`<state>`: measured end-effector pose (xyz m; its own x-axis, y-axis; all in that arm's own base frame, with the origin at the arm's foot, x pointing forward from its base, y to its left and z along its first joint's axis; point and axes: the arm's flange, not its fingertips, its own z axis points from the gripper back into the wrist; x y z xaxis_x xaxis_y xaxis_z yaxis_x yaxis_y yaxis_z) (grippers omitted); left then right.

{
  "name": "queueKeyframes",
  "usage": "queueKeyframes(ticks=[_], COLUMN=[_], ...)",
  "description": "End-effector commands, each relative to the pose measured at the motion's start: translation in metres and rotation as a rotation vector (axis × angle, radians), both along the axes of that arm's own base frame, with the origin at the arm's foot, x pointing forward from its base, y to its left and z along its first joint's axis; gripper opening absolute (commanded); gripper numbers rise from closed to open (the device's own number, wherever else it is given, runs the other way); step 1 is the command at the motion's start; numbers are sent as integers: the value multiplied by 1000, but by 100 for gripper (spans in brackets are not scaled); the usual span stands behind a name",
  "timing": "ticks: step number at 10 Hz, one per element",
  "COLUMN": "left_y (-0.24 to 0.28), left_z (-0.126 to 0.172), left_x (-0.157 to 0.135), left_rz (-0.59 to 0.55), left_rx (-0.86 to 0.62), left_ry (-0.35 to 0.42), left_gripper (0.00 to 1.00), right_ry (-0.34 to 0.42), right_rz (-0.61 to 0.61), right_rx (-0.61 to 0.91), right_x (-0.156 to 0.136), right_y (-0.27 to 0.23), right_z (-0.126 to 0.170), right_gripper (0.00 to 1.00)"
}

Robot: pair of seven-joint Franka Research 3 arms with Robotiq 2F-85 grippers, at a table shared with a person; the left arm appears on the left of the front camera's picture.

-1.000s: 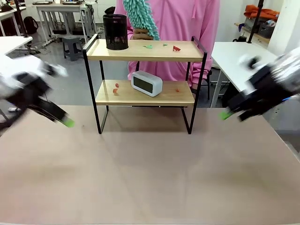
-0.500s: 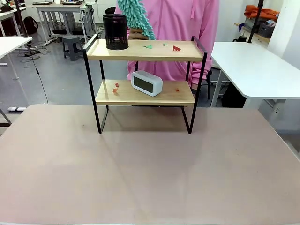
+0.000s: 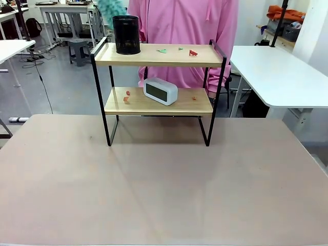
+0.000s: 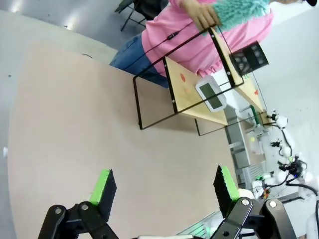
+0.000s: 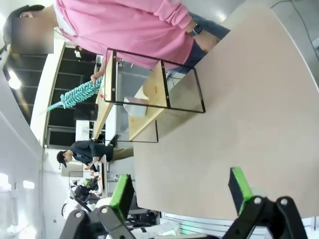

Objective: Clean the shelf.
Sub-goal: Pick up the Duster from the human.

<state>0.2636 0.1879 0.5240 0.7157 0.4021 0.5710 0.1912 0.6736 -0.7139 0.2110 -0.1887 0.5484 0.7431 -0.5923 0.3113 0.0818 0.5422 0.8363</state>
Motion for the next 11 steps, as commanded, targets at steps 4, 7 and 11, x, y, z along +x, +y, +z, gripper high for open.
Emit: queueKeyframes(ticks=[4,7,11], left_y=[4,4,4], left_z=[0,0,0], left_x=[-7,-7,-7], left_rz=[-15,-15,-15], left_rx=[24,24,24], left_ry=[-22,-22,-22], left_gripper=[100,100,100], right_ry=[-32,-32,-32], right_rz=[10,10,10], right_rx=[0,0,0], right_x=[-6,-6,-6], right_y=[-3,-3,-3], right_z=[3,3,3], right_gripper=[100,100,100])
